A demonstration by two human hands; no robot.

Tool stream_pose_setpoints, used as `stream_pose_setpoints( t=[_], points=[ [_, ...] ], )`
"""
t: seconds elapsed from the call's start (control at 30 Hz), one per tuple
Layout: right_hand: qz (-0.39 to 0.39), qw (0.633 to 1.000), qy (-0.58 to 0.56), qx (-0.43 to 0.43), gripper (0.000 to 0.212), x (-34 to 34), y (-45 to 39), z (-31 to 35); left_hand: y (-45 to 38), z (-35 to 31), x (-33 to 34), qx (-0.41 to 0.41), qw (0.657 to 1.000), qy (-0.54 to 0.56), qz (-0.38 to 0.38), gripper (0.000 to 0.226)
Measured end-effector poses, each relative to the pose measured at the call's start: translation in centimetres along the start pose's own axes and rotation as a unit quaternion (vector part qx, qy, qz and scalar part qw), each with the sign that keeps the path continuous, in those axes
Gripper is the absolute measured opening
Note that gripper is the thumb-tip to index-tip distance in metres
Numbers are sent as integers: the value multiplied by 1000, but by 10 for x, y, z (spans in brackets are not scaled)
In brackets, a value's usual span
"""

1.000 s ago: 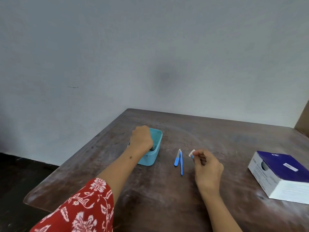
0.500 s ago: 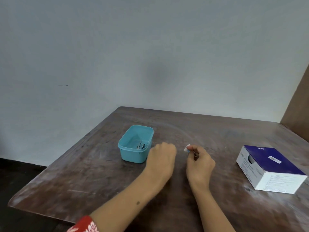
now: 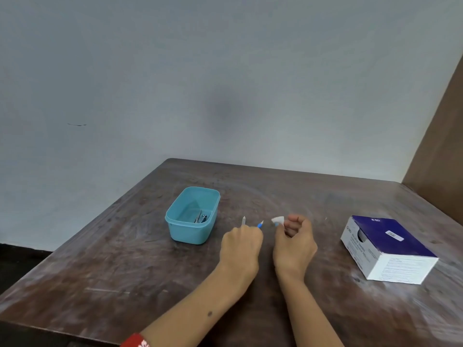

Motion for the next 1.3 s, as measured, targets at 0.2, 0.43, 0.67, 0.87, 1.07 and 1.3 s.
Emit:
stream_pose_setpoints(
  t=[0.2,0.43,0.67,0.87,1.07,1.3],
  points=[
    [-36,999,-14,5,10,1,-3,-4,-10,18,-18,26,936,302,-179,6],
    [52,997,-58,-17,18,5,4,9,-13,23,13,14,830,540,-137,26],
    [83,990,-84,-78,20,8,17,24,-12,35,13,-9,805,574,-150,24],
    [100,987,-53,-111,24,10,18,25,-15,41,18,-15,797,586,-146,31],
    [83,991,-73,-81,23,7,14,20,-18,39,27,-10,806,587,-78,30],
    [44,992,-94,-73,34,-3,13,24,-14,29,24,23,824,563,-65,32]
  ],
)
Point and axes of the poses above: each hand's wrist, its own y-axis away from the middle knuckle, its own x-axis out of the palm, z = x × y, the point moved 6 cm from there along -y, towards the middle knuckle, and after that the axes turned 12 degrees about y, right-handed, at the moved point
